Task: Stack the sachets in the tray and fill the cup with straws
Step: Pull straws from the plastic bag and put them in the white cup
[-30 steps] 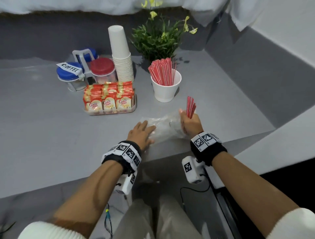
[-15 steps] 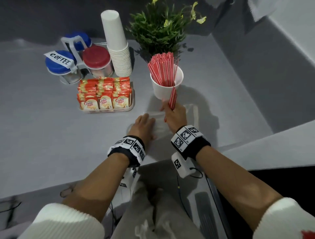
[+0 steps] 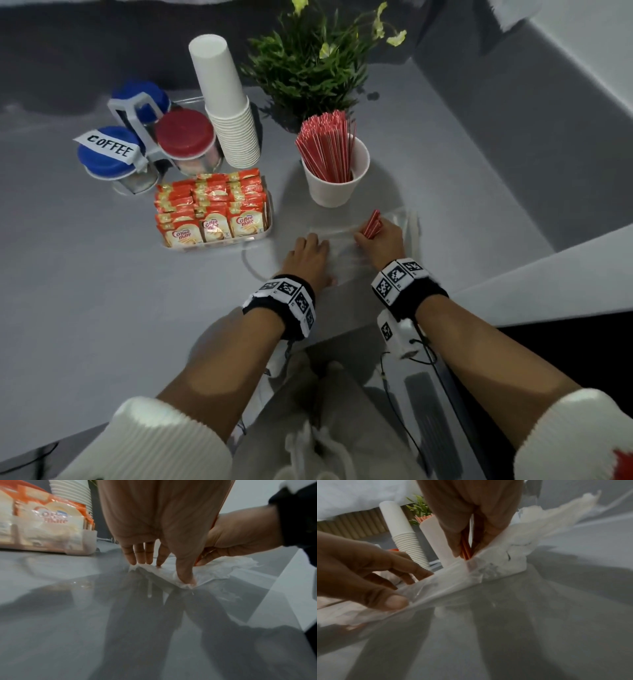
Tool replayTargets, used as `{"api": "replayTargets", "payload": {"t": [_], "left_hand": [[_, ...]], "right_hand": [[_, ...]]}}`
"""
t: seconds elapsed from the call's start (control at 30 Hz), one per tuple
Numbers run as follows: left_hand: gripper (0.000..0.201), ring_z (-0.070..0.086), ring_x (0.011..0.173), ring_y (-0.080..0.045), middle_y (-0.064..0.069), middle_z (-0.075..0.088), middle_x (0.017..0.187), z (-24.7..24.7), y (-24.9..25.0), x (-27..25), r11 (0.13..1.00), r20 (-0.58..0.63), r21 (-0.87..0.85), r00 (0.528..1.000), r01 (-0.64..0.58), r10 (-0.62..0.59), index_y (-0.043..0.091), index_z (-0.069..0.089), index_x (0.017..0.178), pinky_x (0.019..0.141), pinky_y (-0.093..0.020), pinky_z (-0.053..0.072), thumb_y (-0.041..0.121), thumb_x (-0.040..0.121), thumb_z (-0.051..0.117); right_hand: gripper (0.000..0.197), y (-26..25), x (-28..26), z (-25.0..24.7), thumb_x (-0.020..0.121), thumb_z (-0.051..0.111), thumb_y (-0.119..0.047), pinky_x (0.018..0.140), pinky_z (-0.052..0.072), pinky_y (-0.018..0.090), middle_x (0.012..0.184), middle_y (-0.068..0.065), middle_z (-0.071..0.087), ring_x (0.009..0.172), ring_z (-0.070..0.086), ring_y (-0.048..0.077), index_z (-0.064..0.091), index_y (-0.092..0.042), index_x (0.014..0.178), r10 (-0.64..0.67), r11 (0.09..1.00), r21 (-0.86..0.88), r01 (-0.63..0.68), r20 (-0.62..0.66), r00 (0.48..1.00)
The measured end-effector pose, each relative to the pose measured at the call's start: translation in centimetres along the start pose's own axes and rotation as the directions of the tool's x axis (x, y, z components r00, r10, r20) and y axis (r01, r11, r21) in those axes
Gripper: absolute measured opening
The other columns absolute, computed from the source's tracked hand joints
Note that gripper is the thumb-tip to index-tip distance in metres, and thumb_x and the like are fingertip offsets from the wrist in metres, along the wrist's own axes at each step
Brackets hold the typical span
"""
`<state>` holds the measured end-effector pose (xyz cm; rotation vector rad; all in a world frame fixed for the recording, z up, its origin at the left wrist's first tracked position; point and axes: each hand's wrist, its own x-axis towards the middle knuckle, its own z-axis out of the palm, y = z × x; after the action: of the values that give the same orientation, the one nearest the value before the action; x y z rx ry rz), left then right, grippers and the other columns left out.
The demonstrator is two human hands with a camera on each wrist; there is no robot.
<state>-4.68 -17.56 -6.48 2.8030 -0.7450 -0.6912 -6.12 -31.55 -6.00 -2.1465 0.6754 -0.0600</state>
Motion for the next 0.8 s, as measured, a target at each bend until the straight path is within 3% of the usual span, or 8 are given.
{"api": "replayTargets", "payload": {"t": [0.27,0.4,0.5,0.63,0.73,0.8], "left_hand": [[0.062,0.032,0.128,-0.031,-0.014,0.033,0.136,-1.5,1.1,0.9,0.998,-0.011,-0.065,1.0,-0.004,0.003,0.007,0.04,0.132,0.102,-0.041,0.037,0.036,0.083,0.063],[0.045,0.046,0.122,-0.028,-0.012,0.047,0.132,-4.9,1.2,1.3,0.981,-0.202,-0.184,0.979,-0.062,0.024,0.007,0.047,0.129,0.1,-0.04,0.041,0.03,0.091,0.053],[0.031,0.055,0.108,-0.026,-0.013,0.055,0.119,-8.3,0.9,2.1,0.962,-0.388,-0.249,0.921,-0.116,0.011,0.004,0.056,0.116,0.09,-0.035,0.045,0.022,0.092,0.05],[0.02,0.056,0.092,-0.025,-0.014,0.06,0.104,-11.8,0.1,3.3,0.953,-0.527,-0.286,0.847,-0.104,-0.065,0.004,0.06,0.103,0.074,-0.03,0.04,0.018,0.092,0.05],[0.023,0.056,0.098,-0.031,-0.017,0.056,0.111,-13.2,-0.8,4.6,0.936,-0.544,-0.344,0.828,-0.071,-0.138,0.003,0.057,0.109,0.084,-0.036,0.044,0.013,0.089,0.055],[0.034,0.055,0.106,-0.033,-0.018,0.05,0.121,-13.6,-1.3,5.5,0.906,-0.509,-0.424,0.83,-0.011,-0.229,0.003,0.052,0.12,0.093,-0.038,0.043,0.013,0.088,0.058]], "right_hand": [[0.015,-0.6,0.2,-2.0,0.077,0.065,-0.004,0.086,0.051,0.036,0.09,0.023,0.068,0.088,0.065,0.032,0.067,0.007,0.087,-0.012,0.999,0.036,0.01,0.052,0.999],[0.016,-3.3,1.1,-3.6,0.077,0.066,-0.004,0.075,0.055,0.042,0.079,0.025,0.068,0.072,0.066,0.031,0.064,0.012,0.078,-0.091,0.99,0.111,0.087,0.028,0.995],[0.008,-6.3,2.4,-4.8,0.078,0.066,-0.003,0.076,0.057,0.045,0.068,0.013,0.067,0.059,0.064,0.016,0.066,0.005,0.075,-0.173,0.969,0.184,0.167,0.015,0.985],[0.011,-9.5,4.8,-5.4,0.077,0.068,-0.008,0.076,0.057,0.046,0.079,0.02,0.069,0.072,0.069,0.032,0.067,0.003,0.081,-0.242,0.952,0.19,0.242,-0.021,0.97],[0.013,-10.8,6.5,-4.7,0.078,0.068,-0.011,0.079,0.056,0.048,0.084,0.021,0.07,0.077,0.068,0.034,0.065,0.001,0.084,-0.254,0.961,0.121,0.249,0.03,0.967],[0.018,-11.2,7.2,-4.1,0.079,0.068,-0.015,0.085,0.053,0.048,0.092,0.021,0.069,0.084,0.067,0.037,0.065,-0.002,0.091,-0.262,0.965,0.017,0.262,0.103,0.959]]}}
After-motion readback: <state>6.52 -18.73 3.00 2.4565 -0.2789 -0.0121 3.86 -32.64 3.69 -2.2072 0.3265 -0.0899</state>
